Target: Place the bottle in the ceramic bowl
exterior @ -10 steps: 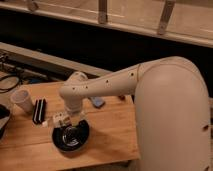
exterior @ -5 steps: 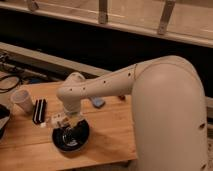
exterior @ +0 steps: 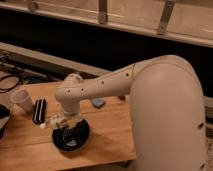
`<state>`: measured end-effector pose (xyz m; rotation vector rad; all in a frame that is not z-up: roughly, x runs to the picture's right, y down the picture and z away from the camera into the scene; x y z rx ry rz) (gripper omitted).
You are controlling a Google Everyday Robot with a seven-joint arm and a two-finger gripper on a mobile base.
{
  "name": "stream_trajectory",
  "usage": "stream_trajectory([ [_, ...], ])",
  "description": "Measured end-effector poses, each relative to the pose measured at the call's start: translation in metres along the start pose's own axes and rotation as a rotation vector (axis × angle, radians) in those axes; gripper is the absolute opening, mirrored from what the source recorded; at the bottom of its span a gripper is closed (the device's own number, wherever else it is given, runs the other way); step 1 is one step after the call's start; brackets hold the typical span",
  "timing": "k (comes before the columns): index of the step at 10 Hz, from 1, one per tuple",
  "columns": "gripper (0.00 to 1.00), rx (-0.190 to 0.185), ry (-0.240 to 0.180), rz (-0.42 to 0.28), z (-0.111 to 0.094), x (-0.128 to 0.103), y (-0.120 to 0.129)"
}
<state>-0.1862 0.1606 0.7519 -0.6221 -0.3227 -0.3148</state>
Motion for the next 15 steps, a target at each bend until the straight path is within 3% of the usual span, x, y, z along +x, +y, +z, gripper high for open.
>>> stream_trajectory([
  [3, 0.28, -0.018, 0.02, -0.006, 0.003, -0.007, 0.005],
  [4, 0.26, -0.021, 0.023, -0.006, 0.004, -0.007, 0.005],
  [6, 0.35, -0.021, 0.024, -0.005, 0.003, -0.007, 0.006],
  [8, 0.56, -0.02, 0.025, -0.008, 0.004, -0.009, 0.006],
  [15, 0.59, -0.023, 0.029, -0.02, 0.006, -0.014, 0.008],
])
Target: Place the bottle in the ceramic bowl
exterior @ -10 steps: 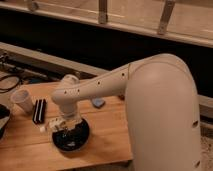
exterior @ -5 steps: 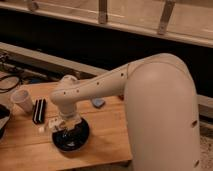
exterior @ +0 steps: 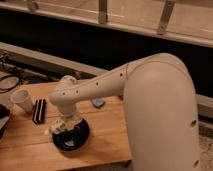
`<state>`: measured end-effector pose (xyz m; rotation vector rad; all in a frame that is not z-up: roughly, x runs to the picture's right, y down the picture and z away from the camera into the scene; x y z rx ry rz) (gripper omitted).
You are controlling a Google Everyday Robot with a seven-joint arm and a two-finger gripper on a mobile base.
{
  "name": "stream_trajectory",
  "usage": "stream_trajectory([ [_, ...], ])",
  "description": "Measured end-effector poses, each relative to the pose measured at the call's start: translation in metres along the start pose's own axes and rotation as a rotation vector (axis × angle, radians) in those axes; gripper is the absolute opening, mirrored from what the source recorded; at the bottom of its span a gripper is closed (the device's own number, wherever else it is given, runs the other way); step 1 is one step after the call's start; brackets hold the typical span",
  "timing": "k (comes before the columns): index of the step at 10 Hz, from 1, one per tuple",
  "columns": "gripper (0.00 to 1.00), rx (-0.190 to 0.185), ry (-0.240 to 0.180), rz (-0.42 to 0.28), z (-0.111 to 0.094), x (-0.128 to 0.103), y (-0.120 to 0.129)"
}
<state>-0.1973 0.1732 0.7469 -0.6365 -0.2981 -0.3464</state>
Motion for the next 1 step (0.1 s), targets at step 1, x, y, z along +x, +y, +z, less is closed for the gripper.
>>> stream_trajectory([
  [1, 0.59, 0.0, 0.0, -0.002, 0.0003, -0.0008, 0.0003],
])
